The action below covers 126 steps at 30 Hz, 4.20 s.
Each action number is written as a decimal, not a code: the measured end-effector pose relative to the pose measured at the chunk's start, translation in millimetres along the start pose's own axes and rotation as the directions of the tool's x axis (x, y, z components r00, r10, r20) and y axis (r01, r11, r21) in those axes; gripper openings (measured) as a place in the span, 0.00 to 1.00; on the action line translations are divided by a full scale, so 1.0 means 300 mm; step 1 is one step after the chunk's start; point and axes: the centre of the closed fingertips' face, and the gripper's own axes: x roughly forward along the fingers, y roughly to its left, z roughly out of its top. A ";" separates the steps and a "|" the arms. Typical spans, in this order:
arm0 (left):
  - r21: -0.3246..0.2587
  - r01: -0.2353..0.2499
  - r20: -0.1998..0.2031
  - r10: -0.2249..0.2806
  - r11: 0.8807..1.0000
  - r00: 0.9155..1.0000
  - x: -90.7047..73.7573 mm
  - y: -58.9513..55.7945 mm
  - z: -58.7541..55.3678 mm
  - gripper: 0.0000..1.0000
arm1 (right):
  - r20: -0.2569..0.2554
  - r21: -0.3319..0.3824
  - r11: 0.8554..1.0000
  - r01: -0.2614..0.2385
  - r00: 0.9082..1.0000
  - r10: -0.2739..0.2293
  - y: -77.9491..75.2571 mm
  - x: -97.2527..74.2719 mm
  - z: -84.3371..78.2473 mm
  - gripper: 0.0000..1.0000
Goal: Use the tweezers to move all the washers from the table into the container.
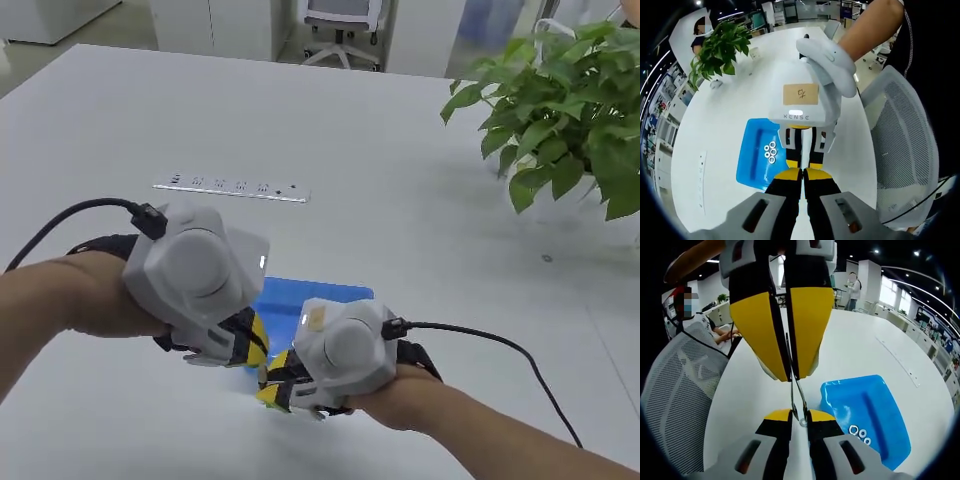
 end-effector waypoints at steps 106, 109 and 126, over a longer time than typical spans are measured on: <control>-0.023 0.063 -0.021 -0.064 0.998 0.998 0.038 0.015 -0.027 0.06 | 0.016 0.062 0.998 0.004 1.000 -0.005 0.005 -0.001 -0.019 0.09; -0.020 0.061 -0.019 -0.062 0.998 0.998 0.028 0.009 -0.015 0.06 | 0.017 0.056 0.998 0.007 1.000 -0.008 0.008 -0.012 -0.011 0.09; -0.002 0.044 -0.013 -0.044 0.999 0.999 -0.046 0.014 0.046 0.06 | 0.016 0.013 0.999 0.029 0.999 -0.030 0.003 -0.085 0.053 0.09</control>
